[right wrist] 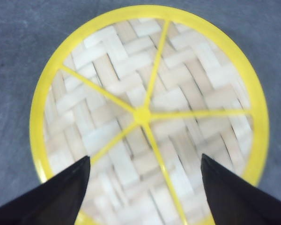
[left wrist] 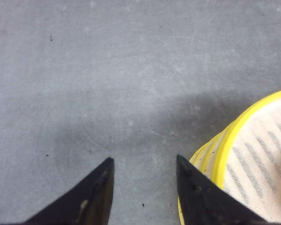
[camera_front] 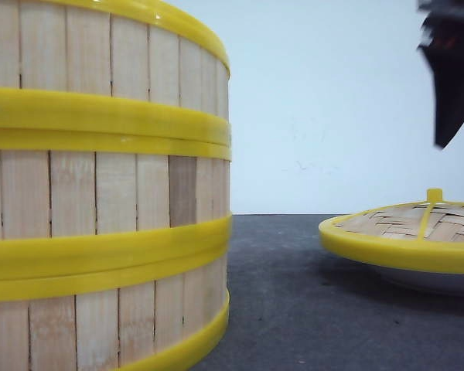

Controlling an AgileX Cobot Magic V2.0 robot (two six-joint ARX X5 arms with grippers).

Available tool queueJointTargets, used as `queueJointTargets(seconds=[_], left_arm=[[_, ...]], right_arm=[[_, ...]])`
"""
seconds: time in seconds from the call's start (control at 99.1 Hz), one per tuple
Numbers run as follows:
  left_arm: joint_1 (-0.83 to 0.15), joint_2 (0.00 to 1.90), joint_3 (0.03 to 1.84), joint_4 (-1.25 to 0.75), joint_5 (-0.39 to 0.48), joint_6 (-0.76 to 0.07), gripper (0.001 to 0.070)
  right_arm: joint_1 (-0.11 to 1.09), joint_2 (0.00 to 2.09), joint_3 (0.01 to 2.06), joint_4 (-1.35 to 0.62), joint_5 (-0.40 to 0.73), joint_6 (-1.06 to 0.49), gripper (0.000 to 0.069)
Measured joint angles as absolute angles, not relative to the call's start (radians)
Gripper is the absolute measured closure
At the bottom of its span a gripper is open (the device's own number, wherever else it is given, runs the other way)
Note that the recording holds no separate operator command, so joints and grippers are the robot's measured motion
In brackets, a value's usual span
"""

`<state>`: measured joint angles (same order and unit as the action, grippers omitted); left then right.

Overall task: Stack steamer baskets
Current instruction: 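Lower the right gripper onto the lid's yellow knob and grasp it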

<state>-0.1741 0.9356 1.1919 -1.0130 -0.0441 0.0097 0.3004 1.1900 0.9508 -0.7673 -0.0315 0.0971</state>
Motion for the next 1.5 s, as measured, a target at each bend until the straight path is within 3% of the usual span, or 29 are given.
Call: queueJointTargets(seconds=[0.091,0.272,0.767,1.211,1.503], left_arm=[[-0.174,0.936,1.192,-1.013,-0.046,0.01,0.0467],[-0.174,0.936,1.192,-1.013,-0.046,0.01,0.0467],[-0.174,0.936,1.192,-1.013,-0.046,0.01,0.0467],[-0.173,0.936,1.192,-1.013,-0.046,0.01,0.0467],[-0.173,0.936,1.192,-1.013,-0.046,0.01,0.0467]], right_arm=[[0.3,1.23,0.951,-0.719,-0.031,0.084,0.0236],[0.3,1.298,0.951,-0.671,-0.031,0.077,0.0335],[0.3,1.385,0.951,-0.638,-0.023,0.074,0.0365],[0.302,1.384,0.954,-0.636,-0.035,0.056,0.0632],[0.302,1.374,0.962,-0.648,-0.06,0.056,0.064]])
